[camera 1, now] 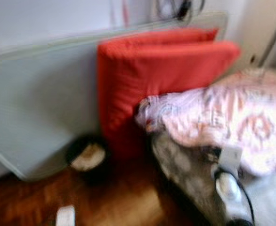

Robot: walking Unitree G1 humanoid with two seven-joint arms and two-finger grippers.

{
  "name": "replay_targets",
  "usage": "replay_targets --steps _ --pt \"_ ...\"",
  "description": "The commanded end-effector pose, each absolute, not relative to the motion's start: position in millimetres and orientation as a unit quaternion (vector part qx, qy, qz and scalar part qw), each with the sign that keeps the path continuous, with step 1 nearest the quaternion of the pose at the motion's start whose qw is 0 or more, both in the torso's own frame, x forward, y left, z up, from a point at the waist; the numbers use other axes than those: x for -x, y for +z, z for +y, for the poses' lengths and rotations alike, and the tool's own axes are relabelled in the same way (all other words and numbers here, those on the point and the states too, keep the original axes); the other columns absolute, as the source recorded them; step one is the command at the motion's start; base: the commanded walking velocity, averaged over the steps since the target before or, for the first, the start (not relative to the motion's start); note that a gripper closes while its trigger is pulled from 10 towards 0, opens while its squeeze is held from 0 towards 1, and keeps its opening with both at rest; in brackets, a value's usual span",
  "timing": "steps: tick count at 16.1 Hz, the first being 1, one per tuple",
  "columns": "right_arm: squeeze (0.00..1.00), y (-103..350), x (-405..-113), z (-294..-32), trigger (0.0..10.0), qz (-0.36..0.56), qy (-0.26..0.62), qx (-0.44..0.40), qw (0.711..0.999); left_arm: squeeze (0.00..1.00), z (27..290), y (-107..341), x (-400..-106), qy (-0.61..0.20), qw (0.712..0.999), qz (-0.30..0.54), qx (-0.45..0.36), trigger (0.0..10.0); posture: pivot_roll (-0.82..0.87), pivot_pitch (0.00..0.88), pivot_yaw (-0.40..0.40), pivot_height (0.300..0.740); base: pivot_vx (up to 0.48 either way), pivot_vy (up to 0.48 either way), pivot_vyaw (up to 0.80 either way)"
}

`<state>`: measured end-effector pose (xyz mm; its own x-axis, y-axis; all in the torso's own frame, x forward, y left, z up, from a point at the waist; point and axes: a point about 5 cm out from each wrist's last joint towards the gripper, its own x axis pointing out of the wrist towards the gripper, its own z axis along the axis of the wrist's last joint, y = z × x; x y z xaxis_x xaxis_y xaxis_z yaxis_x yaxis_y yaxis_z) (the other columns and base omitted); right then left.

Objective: Clean up the room

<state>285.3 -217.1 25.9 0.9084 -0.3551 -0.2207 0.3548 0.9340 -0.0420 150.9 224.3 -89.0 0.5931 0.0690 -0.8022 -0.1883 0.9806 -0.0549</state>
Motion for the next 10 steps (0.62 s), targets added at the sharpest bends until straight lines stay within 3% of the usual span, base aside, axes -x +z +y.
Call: replay_targets --steps 1,10 --pt "0.0 34.0 -291.0 -215.5 10.0 0.099 -0.179 0.001 0.979 0.0 228.0 -82.0 -165.5 0.068 0.899 0.428 0.055 10.0 0.03 0.0 0.003 0.74 0.0 0.0 0.0" --pt "0.0 31.6 -286.2 -220.4 10.0 0.11 -0.196 0.012 0.974 0.0 226.5 -83.5 -162.5 0.067 0.898 0.43 0.059 10.0 0.03 0.0 -0.002 0.74 0.0 0.0 0.0"
